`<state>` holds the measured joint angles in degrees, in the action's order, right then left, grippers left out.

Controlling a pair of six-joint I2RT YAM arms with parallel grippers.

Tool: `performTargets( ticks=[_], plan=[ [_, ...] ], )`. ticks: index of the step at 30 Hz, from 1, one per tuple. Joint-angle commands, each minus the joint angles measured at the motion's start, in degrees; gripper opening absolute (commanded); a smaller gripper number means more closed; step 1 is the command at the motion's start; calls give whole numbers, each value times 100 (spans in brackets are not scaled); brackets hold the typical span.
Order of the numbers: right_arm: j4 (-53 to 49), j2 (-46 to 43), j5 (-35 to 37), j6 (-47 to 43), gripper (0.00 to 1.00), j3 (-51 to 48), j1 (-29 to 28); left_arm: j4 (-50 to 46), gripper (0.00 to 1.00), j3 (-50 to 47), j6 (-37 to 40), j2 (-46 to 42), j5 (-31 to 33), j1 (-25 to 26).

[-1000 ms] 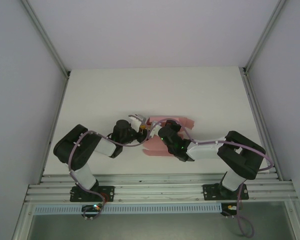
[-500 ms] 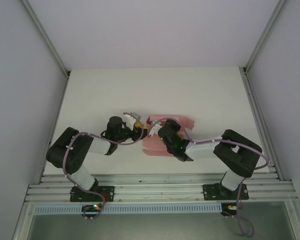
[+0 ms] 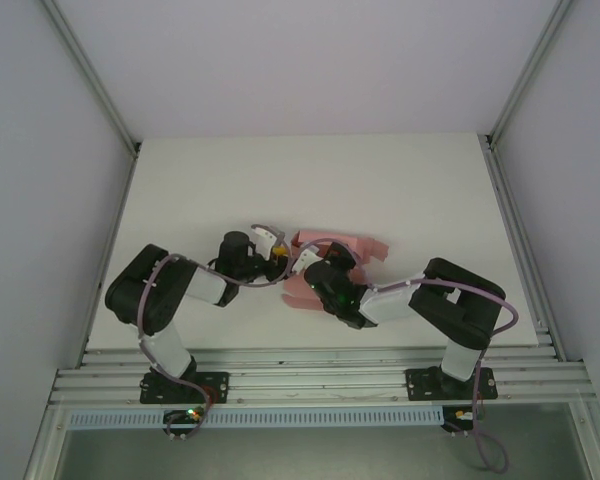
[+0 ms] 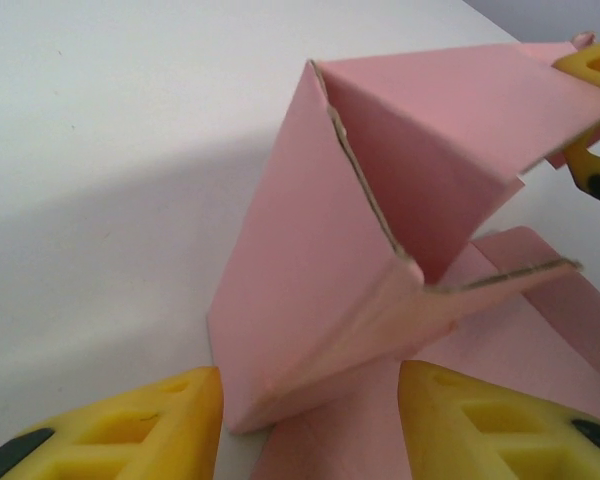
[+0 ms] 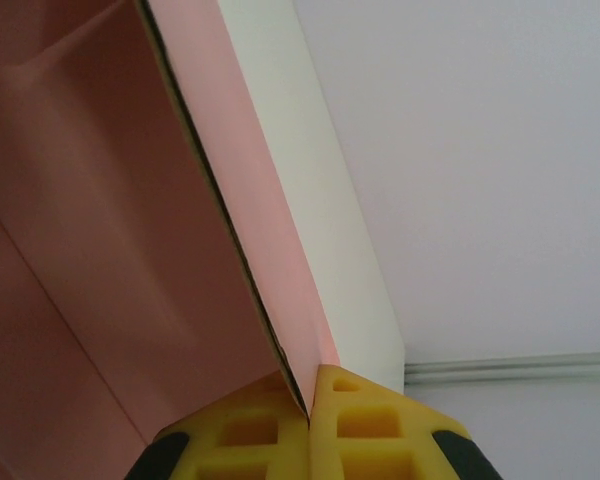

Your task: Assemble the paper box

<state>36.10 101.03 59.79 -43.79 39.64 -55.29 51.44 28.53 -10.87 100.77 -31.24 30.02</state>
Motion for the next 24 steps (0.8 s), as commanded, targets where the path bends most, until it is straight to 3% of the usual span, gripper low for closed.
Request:
performTargets(
  ticks=[1, 11, 18, 24],
  plan=[
    [-1405, 212, -876, 776, 0, -141, -74, 585, 49, 161, -30, 176, 38, 52],
    [-1830, 201, -1212, 987, 0, -27, -74, 904, 43, 465, -52, 444, 430, 256],
    [-1550, 431, -1092, 904, 0, -87, -76, 1305, 49, 239, -198, 509, 266, 264],
    [-863, 801, -440, 577, 0, -154, -79, 1652, 54, 398, -588, 710, -541, 168]
  ],
)
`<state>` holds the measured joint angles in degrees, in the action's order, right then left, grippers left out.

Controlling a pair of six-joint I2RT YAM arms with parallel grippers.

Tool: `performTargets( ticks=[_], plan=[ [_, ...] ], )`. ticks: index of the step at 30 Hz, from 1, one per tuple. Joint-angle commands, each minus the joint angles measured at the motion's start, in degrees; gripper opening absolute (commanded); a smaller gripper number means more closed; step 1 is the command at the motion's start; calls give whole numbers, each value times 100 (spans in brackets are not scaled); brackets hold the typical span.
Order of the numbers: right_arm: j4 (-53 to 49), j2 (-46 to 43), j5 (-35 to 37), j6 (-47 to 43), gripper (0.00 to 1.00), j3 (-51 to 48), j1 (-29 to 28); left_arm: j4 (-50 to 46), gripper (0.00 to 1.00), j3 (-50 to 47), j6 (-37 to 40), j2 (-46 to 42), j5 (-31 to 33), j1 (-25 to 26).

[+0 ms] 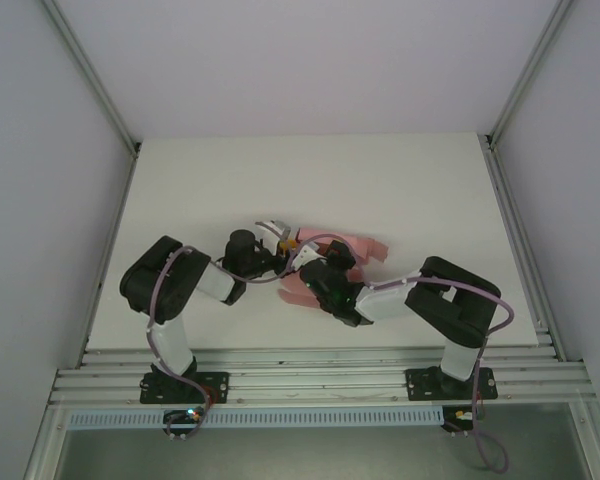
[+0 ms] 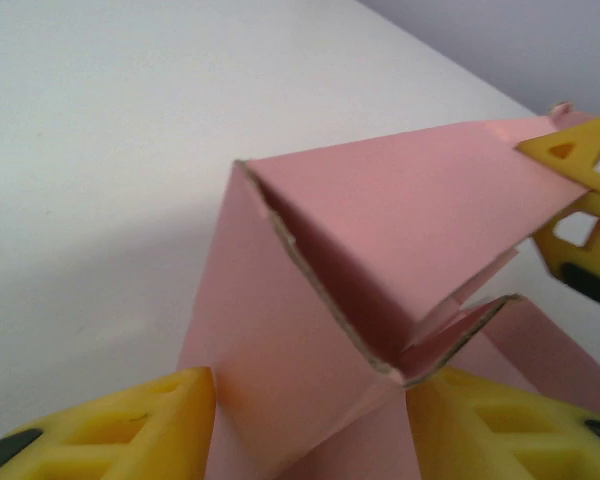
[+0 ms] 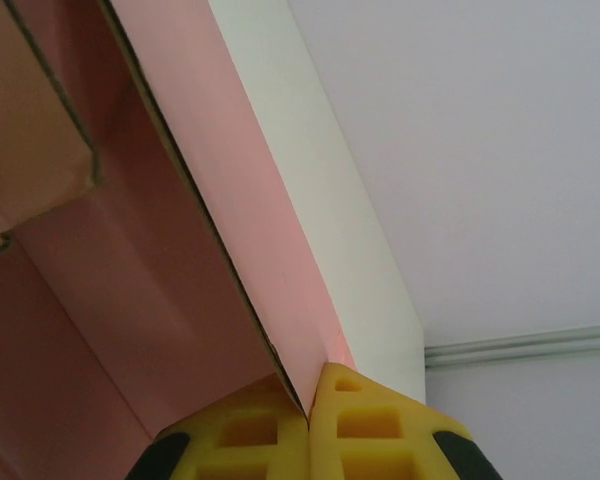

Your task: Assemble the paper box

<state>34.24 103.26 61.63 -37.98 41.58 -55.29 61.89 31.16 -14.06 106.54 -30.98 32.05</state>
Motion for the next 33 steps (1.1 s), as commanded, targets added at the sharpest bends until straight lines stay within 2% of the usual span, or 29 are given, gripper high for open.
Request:
performTargets(
  ticks=[1, 4, 6, 11, 19, 25, 27, 29, 31, 33],
  plan=[
    [-413, 589, -551, -98, 0, -420, -74, 718, 54, 105, -343, 167, -632, -69],
    [-366, 414, -702, 37, 0, -564, -78, 972, 49, -53, -452, 212, -836, -251],
    [-690, 271, -943, 262, 0, -573, -77, 993, 49, -123, -475, 190, -821, -342],
    [-883, 244, -1048, 361, 0, -516, -95, 806, 47, 151, -417, 393, -754, -307],
    [-1327, 229, -1180, 637, 0, -342, -118, 869, 38, 187, -266, 490, 126, -139],
    [-1686, -58, -1273, 908, 1, -357, -128, 879, 23, 59, -159, 436, 444, -17],
    [-1952, -343, -1391, 1080, 13, -318, -118, 883, 16, -2, -85, 418, 570, 11],
    [-2235, -685, -1420, 1287, 35, -212, -118, 877, 10, -48, -52, 387, 725, 25],
    [-2636, -1031, -1671, 1584, 49, -67, -112, 853, 7, -61, -10, 361, 742, 20],
    [-2897, -1400, -1950, 1871, 55, 40, -105, 812, 5, -67, 5, 328, 752, 22]
  ],
)
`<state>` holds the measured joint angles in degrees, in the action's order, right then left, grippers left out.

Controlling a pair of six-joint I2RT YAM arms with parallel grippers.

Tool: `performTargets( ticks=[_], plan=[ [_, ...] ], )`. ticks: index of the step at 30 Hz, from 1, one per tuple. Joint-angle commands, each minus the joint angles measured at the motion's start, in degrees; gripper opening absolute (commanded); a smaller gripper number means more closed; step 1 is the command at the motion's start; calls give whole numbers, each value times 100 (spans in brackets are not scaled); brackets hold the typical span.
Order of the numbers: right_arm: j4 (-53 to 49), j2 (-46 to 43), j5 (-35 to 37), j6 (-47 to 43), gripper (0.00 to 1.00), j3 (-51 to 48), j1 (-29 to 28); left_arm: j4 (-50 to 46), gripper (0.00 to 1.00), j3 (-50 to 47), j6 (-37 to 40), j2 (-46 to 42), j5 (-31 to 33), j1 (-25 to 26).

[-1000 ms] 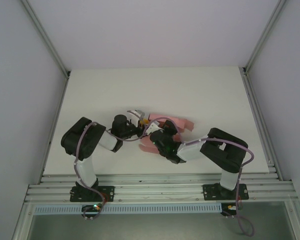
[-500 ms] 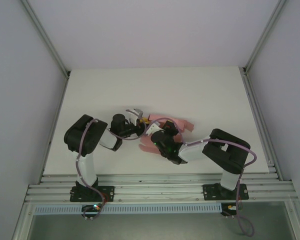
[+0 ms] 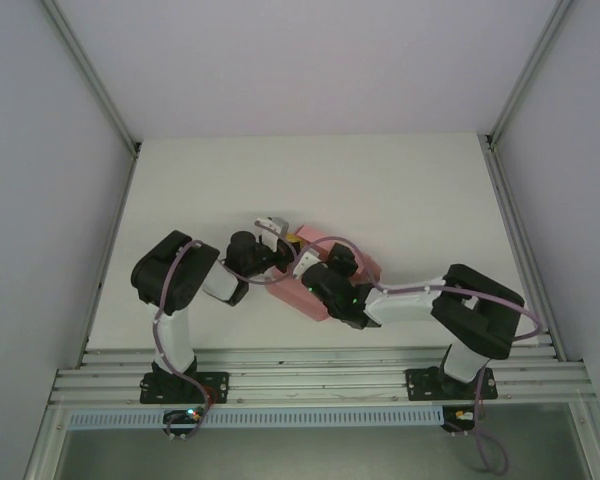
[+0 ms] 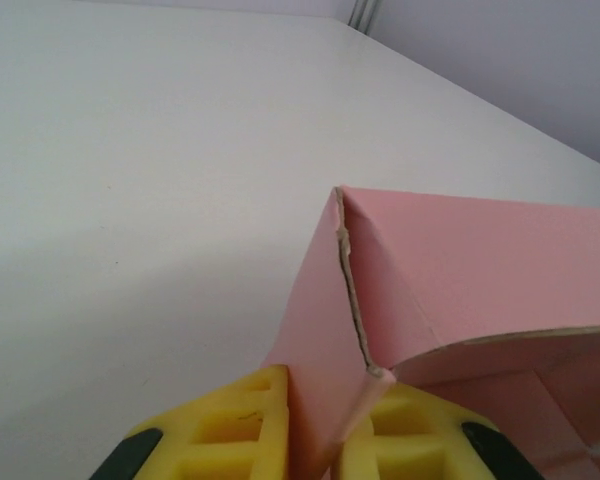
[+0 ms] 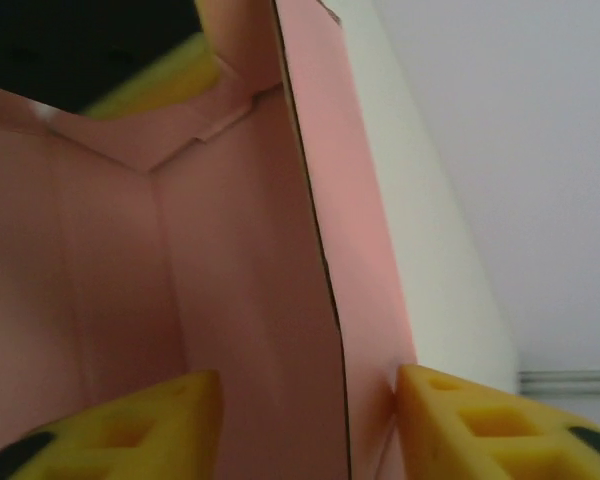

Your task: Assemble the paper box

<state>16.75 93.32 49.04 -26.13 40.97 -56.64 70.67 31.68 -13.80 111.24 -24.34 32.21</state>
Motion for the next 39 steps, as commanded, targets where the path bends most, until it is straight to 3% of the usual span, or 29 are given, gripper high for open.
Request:
performTargets(
  ticks=[1, 8, 10, 13, 18, 22, 24, 30, 36, 39],
  plan=[
    [-1221, -597, -852, 822, 58, 126, 41, -104, 5, -104, -9, -159, 87, 16],
    [-1473, -1935, -2278, 1727, 72, 55, 578, -489, 5, -26, 264, -216, 102, 88],
    [-1469, -2257, -2847, 1969, 80, -39, 862, -551, 5, -15, 352, -226, 184, 130],
    [-1512, -2682, -3645, 2196, 83, -187, 1216, -590, 5, -3, 360, -234, 224, 160],
    [-1390, -3078, -4262, 2795, 84, -71, 1726, -624, 6, 5, 588, -271, 404, 306],
    [-2110, -2598, -4934, 3862, 85, 661, 2494, -650, 8, -4, 775, -313, 540, 383],
    [-2490, -2127, -5131, 3818, 83, 1014, 2674, -611, 9, -19, 818, -319, 544, 378],
    [-3016, -885, -5545, 3474, 76, 1761, 2697, -811, 12, -32, 1138, -418, 582, 471],
    [-3196, -114, -5587, 3500, 73, 2052, 2698, -1010, 12, -22, 1493, -432, 798, 578],
    [-3257, 197, -5662, 3574, 67, 2100, 2698, -1008, 13, -10, 1525, -407, 816, 586]
  ],
)
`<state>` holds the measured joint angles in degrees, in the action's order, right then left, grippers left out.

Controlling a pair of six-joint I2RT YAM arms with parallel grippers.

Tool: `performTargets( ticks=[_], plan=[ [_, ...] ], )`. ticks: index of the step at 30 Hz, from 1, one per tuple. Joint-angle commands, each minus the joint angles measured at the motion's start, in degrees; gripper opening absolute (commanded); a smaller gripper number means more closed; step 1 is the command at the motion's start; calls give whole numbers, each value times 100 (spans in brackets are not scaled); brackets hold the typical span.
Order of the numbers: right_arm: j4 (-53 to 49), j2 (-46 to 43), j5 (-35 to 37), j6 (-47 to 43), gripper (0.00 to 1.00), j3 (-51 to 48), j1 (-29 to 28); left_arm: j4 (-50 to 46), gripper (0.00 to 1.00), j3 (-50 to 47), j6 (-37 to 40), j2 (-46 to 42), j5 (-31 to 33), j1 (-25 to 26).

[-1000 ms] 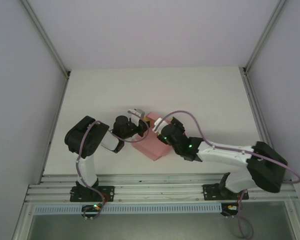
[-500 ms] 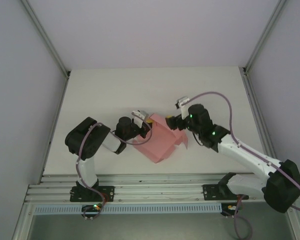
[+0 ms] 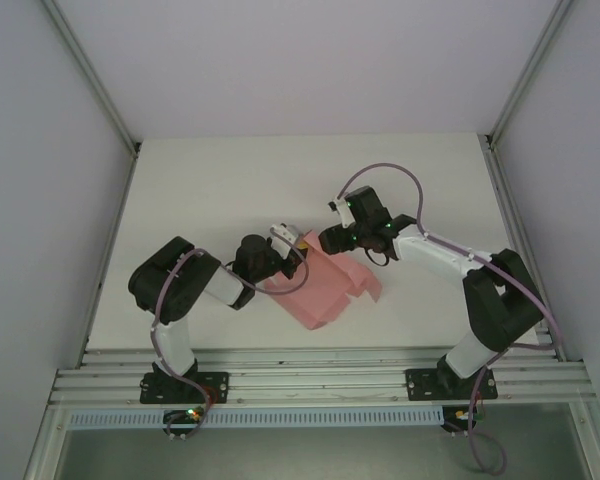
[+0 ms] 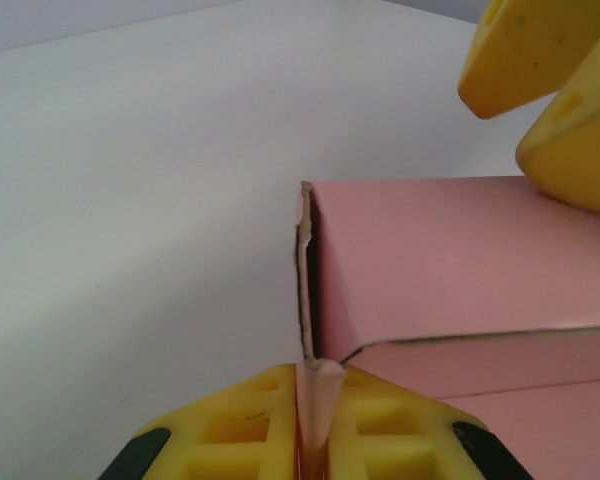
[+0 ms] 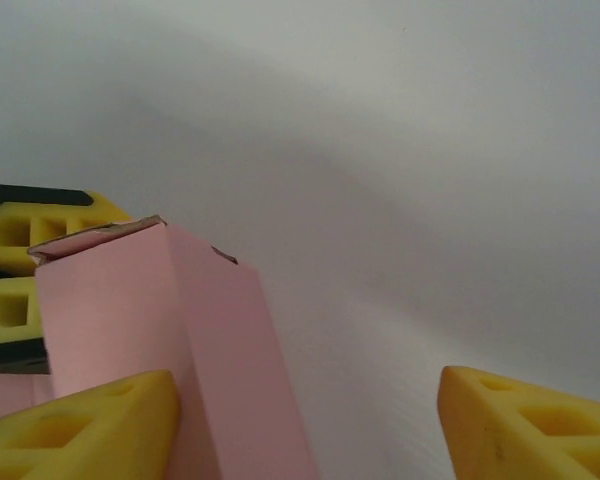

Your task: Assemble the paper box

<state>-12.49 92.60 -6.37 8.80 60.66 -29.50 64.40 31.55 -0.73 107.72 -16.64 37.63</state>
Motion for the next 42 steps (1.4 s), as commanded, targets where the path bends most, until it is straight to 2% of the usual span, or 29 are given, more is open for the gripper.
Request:
performTargets(
  ticks=[1, 5, 7, 12, 16, 19, 21, 33, 37, 40, 42],
  plan=[
    [-329, 325, -140, 100, 65, 118, -13, -388, 14, 13, 232, -36, 63, 48],
    [-201, 484, -179, 259, 62, -47, -12, -376, 21, 106, 200, 44, 126, 58],
    [-95, 475, -211, 337, 62, -163, -15, -381, 36, 168, 186, 96, 190, 58],
    [9, 484, -251, 432, 62, -279, -11, -287, 35, 318, 30, 152, 355, 53],
    [10, 504, -328, 433, 61, -266, -6, -198, 25, 400, 36, 233, 587, 54],
    [14, 463, -330, 464, 60, -293, -8, -96, 13, 380, 131, 272, 836, 60],
    [19, 432, -321, 480, 60, -325, -3, -97, 0, 361, 222, 278, 982, 61],
    [45, 295, -609, 1046, 60, -547, 3, -196, 0, 407, 1131, 552, 3218, 590],
    [30, 323, -786, 1268, 60, -599, -7, -386, 0, 550, 1211, 681, 3451, 665],
    [41, 342, -794, 1361, 59, -643, -8, -400, 0, 529, 1118, 694, 3309, 685],
    [58, 311, -754, 1356, 59, -676, -9, -385, 16, 388, 951, 581, 2968, 664]
  ],
)
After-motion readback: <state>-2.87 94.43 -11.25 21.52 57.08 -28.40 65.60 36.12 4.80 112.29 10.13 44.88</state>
